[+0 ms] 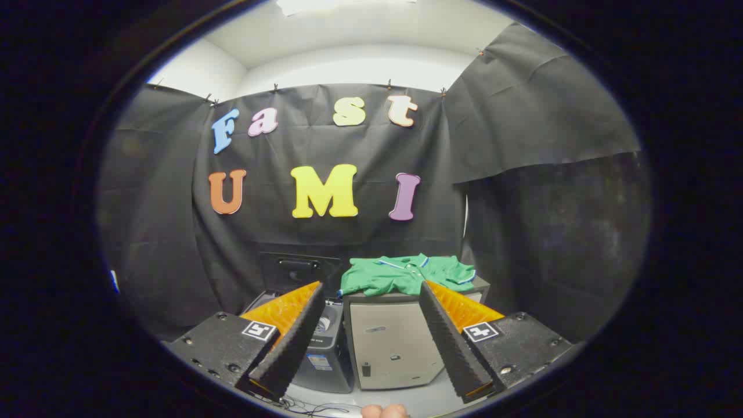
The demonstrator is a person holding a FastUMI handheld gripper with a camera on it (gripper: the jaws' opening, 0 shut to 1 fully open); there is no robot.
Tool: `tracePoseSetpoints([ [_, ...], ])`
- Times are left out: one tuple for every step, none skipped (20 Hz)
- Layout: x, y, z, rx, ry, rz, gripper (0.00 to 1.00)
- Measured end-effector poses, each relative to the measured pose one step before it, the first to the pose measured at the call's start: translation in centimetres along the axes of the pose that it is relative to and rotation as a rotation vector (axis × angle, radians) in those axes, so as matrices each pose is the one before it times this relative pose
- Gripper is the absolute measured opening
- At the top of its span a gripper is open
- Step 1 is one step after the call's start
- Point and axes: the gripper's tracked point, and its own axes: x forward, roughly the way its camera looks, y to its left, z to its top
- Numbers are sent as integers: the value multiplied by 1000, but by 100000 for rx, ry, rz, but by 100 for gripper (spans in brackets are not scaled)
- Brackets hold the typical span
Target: Put the clothes into the washing machine and then close the washing machine lid.
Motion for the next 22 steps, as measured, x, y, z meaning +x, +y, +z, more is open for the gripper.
tracePoseSetpoints([
  [23,30,18,-442,-293,-208,100],
  [41,0,64,-549,-369,-270,100],
  [50,1,116,-442,-335,-245,100],
  [91,-39,136,-133,-313,-99,100],
  [157,136,67,-50,-283,13,100],
  [174,90,113,-97,-275,-165,100],
  [111,-48,70,-12,-201,-208,100],
  [72,-50,184,243,-403,-155,100],
  [71,154,244,330,-556,-49,100],
  [76,36,196,160,-494,-288,100],
  [67,-110,1,117,-480,-249,100],
  [55,-81,195,65,-529,-165,100],
  [-10,-23,47,-50,-414,-340,100],
  [15,-16,0,-3,-101,-195,100],
  [59,-102,-184,187,101,-157,100],
  [48,38,-53,327,302,-75,100],
  [78,5,-329,667,654,88,100],
  [25,63,-158,1014,691,75,100],
  [16,2,-24,811,277,-147,100],
  [-8,-43,-76,206,340,-102,100],
  [54,85,-52,-101,-58,-35,100],
  [43,47,138,-499,-384,95,100],
])
